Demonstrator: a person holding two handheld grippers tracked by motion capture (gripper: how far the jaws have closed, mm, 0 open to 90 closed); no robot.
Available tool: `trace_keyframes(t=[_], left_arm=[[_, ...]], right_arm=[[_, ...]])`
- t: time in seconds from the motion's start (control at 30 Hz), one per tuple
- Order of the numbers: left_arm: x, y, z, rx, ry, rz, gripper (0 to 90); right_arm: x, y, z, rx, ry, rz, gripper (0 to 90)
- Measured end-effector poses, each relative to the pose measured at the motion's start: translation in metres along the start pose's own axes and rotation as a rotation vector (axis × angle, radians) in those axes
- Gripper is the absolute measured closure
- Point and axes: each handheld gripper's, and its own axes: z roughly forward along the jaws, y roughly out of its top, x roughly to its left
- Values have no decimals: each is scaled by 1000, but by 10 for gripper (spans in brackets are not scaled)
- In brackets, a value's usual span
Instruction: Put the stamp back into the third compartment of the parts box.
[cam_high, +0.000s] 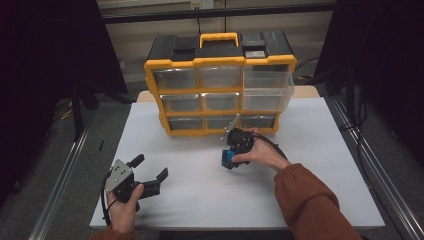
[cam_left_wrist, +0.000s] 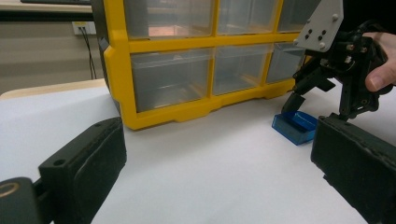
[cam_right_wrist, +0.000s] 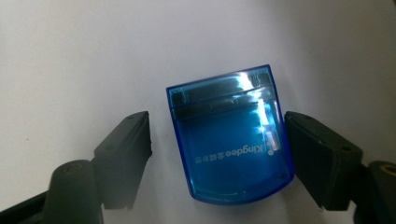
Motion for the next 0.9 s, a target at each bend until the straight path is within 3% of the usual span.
trace_keyframes(t=[0.17,0.27,0.3,0.37,0.43,0.53,0.57,0.6,0.63,0.7,0.83,0.9], left_arm=[[0,0,0,-1,-1,0,36],[0,0,0,2,-2,3,36],[0,0,0,1,-2,4,36],[0,0,0,0,-7,4,36],[0,0,0,-1,-9,4,36],[0,0,0,0,-11,5,36],[0,0,0,2,-4,5,36],[0,0,0,4,-6,8,36],[-1,0,0,2,-5,6,36],[0,0,0,-2,-13,5,37],[0,0,0,-5,-10,2,36],[0,0,-1,-1,-9,2,36]], right_arm=[[-1,0,0,26,13,18,334],[-1,1,0,27,-13,9,352],[1,2,0,55,-10,13,352],[0,2,2,29,-34,-31,359],[1,2,2,38,-40,-8,368],[2,2,2,42,-31,-12,388],[3,2,2,40,-65,-29,415],[3,1,2,36,-66,-28,423],[4,1,1,45,-64,-7,423],[4,0,1,30,-47,-14,424],[4,-1,1,20,-65,7,424],[1,-2,0,8,-26,2,424]])
